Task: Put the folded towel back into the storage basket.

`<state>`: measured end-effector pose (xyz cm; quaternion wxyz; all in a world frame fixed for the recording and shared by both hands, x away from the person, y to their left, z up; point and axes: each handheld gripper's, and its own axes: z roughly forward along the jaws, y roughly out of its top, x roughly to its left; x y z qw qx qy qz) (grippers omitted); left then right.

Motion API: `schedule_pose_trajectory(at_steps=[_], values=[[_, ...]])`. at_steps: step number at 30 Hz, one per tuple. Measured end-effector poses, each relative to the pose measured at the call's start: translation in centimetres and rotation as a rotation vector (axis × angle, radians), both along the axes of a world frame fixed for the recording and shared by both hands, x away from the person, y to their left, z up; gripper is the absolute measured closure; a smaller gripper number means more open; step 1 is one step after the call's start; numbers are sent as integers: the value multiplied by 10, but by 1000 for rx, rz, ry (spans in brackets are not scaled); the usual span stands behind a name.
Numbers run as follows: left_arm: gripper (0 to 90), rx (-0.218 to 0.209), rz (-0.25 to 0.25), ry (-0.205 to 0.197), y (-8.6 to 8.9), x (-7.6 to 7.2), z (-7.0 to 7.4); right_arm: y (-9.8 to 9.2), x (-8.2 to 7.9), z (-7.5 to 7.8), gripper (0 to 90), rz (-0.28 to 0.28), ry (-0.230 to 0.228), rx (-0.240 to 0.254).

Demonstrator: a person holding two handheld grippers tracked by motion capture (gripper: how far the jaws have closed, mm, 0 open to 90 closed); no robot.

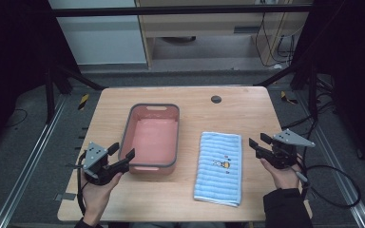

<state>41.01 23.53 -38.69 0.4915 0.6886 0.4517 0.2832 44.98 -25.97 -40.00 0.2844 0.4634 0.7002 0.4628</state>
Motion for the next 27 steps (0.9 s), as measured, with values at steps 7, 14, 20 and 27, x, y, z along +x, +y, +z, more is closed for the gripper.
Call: schedule_pose_trajectory(at_steps=[7,14,20,27], values=[[370,7,-50,1,-22,1,-1,3,3,4,514,5,-9,1],[372,24,-86,2,-38,2,-2,6,10,5,513,8,-20,-8],[374,21,-115,6,-52,2,-5,8,16,5,498,11,-16,-11],[387,18,-141,7,-65,2,-5,14,22,6,474,17,-24,-28]])
